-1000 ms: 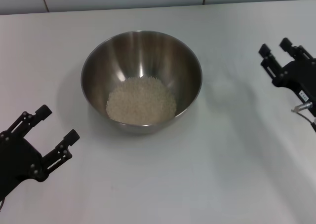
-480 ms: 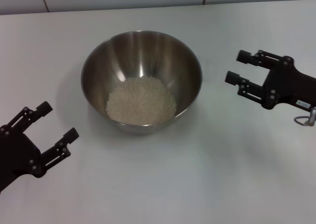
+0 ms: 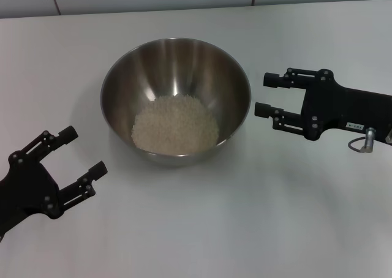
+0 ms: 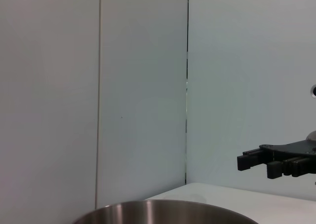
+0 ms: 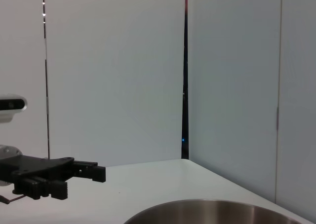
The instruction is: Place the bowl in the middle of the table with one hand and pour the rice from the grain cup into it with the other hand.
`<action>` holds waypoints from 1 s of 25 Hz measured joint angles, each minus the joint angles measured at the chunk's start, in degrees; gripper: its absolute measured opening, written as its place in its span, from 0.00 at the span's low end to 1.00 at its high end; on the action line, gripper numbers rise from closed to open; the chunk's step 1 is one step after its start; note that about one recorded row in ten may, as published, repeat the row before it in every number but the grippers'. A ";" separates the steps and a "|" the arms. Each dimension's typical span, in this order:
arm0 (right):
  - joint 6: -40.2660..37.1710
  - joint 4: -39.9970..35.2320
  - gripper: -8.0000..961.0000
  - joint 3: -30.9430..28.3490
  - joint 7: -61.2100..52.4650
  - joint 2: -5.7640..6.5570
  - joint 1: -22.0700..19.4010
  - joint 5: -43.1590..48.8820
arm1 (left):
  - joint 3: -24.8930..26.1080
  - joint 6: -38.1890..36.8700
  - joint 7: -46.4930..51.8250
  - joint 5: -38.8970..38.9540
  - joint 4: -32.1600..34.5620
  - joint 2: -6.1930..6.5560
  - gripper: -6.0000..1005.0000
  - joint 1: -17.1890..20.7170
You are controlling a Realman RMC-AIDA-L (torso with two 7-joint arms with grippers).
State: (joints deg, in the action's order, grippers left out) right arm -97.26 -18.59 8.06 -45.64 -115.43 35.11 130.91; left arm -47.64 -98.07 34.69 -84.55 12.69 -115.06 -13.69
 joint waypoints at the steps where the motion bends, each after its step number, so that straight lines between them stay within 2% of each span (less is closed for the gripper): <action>1: 0.00 -0.07 0.60 0.14 0.00 -0.04 0.03 0.05 | 0.00 -0.02 0.02 -0.02 0.04 0.01 0.81 -0.01; 25: 0.06 -1.37 0.60 1.74 -0.07 0.03 -0.95 0.25 | 0.00 -0.89 0.73 -0.08 0.60 0.02 0.81 0.51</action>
State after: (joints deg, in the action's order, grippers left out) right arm -97.21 -19.96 9.80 -45.70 -115.40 34.16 131.16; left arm -47.64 -98.96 35.42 -84.64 13.29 -115.05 -13.18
